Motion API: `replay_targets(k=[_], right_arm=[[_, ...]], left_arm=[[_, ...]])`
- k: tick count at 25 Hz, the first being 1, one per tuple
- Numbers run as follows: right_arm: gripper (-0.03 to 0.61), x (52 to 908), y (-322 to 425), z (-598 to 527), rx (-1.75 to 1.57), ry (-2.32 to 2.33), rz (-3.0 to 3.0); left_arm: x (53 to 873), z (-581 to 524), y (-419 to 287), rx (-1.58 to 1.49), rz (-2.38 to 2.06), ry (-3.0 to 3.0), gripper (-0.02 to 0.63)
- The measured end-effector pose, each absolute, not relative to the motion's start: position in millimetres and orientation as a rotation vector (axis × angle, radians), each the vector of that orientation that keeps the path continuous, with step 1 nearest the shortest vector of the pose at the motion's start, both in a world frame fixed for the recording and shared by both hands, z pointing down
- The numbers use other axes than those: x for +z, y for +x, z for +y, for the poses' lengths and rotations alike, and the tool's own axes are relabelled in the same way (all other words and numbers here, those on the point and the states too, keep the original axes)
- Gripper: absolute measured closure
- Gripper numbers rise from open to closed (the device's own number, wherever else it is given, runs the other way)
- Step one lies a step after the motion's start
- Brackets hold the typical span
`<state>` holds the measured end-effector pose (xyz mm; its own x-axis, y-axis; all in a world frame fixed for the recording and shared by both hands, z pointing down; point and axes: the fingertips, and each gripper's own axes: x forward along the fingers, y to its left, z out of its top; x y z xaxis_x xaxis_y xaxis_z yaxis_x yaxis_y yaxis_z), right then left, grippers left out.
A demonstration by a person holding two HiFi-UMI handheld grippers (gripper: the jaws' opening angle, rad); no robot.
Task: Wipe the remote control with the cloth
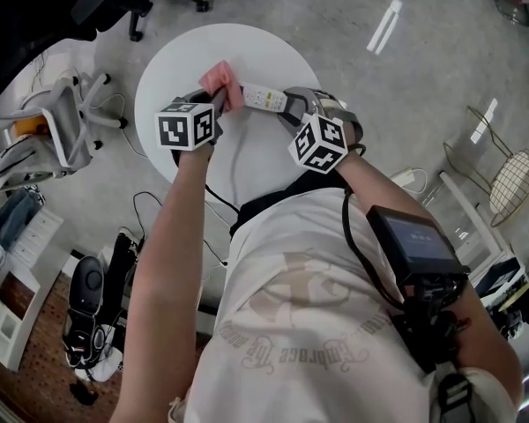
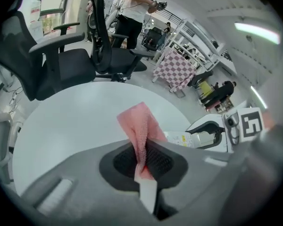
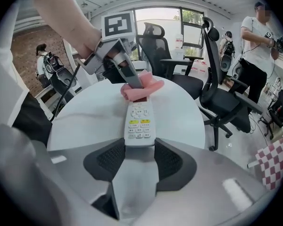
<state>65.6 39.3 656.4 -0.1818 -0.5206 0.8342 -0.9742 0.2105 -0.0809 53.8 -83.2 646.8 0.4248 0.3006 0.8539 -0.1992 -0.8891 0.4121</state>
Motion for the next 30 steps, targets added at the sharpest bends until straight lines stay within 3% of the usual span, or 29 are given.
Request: replay_targets(k=[14, 30], right_arm=[[0.363, 663, 70, 48, 0.846, 1.268, -1.811], [0.302, 642, 70, 27, 0.884, 1.120, -1.715]], left_arm=[[645, -104, -1, 1.359, -0.186, 2.147, 0.595], [583, -19, -70, 0.984, -0.309, 2.176, 0.595]])
